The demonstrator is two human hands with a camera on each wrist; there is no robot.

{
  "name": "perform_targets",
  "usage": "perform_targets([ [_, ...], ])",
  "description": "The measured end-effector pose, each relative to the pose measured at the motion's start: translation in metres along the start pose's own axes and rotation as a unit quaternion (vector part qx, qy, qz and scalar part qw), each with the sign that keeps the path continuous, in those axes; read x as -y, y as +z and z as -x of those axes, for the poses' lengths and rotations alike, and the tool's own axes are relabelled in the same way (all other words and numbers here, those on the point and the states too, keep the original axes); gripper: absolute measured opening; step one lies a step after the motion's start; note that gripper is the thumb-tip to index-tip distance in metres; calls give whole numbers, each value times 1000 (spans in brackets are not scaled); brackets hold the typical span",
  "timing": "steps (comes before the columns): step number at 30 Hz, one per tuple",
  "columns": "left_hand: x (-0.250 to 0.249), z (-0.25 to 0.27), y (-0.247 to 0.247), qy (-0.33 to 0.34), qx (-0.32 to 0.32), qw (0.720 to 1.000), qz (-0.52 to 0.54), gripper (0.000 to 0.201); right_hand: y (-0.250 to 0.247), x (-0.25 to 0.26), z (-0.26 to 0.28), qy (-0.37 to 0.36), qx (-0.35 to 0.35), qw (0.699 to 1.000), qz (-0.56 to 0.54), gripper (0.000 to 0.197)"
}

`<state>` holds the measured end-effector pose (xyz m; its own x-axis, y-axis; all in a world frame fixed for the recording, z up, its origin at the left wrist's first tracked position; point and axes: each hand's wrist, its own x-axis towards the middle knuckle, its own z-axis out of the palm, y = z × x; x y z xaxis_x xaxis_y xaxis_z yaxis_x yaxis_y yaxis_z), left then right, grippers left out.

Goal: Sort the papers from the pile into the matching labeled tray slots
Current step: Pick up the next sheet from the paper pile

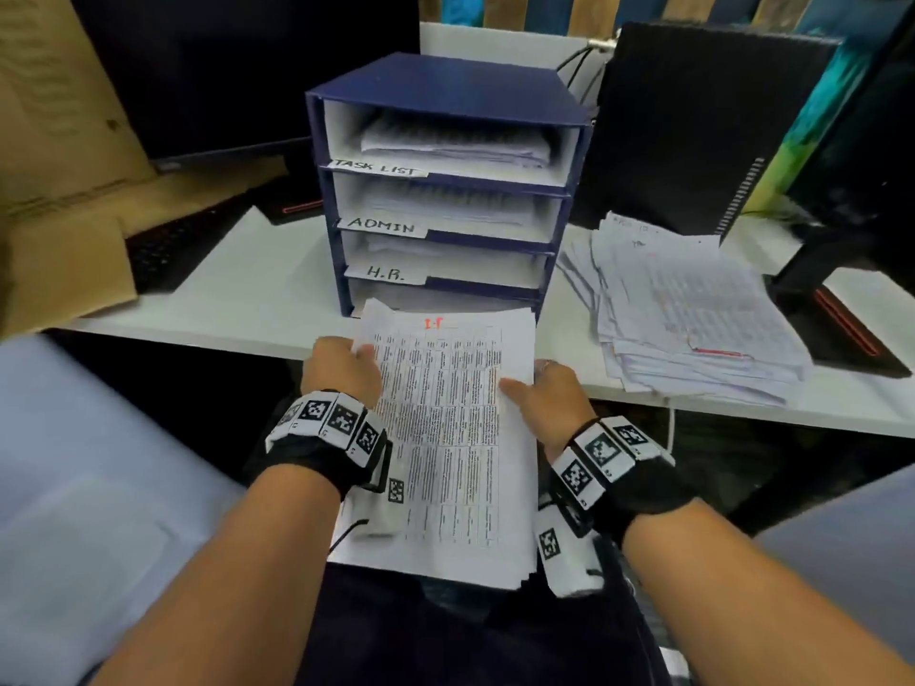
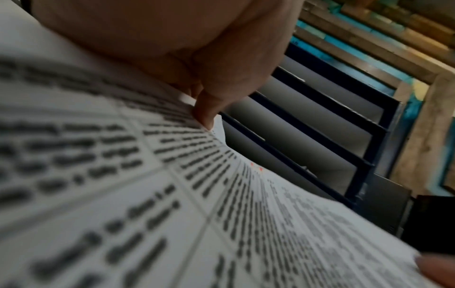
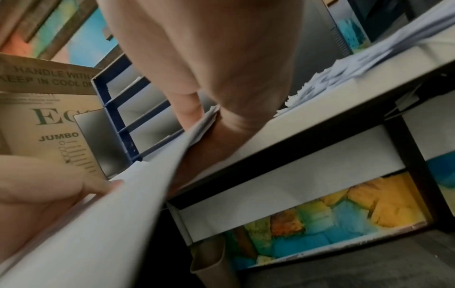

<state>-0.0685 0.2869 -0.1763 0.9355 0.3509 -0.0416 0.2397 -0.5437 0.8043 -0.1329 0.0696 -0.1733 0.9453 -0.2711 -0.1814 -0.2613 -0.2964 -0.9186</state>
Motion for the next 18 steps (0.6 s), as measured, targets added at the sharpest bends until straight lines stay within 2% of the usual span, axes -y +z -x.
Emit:
perform_targets([
  [3,-4,-11,-10,-22,-8,1000,5,28,15,-10,6,44,41,998,-33,22],
  [5,-13,-22,-13,-22,-9,1000,12,30,20,-15,7,68,46,995,-49,20],
  [8,-26,-37,-14,0,3,1000,24,46,24,-16,-3,80,7,995,-57,17],
  [12,-25,-44,-31,-23,63,997,46,49,24,3,-29,65,-63,993,-76,12],
  [14,-16,-45,-43,-23,121,992,10,42,28,16,-46,63,-79,991,-85,9],
  [16,-7,-44,-50,-28,182,983,20,27,30,32,-57,68,-97,989,-91,14],
  [18,-2,-47,-48,-14,184,981,67,15,29,46,-63,84,-107,986,-96,28],
])
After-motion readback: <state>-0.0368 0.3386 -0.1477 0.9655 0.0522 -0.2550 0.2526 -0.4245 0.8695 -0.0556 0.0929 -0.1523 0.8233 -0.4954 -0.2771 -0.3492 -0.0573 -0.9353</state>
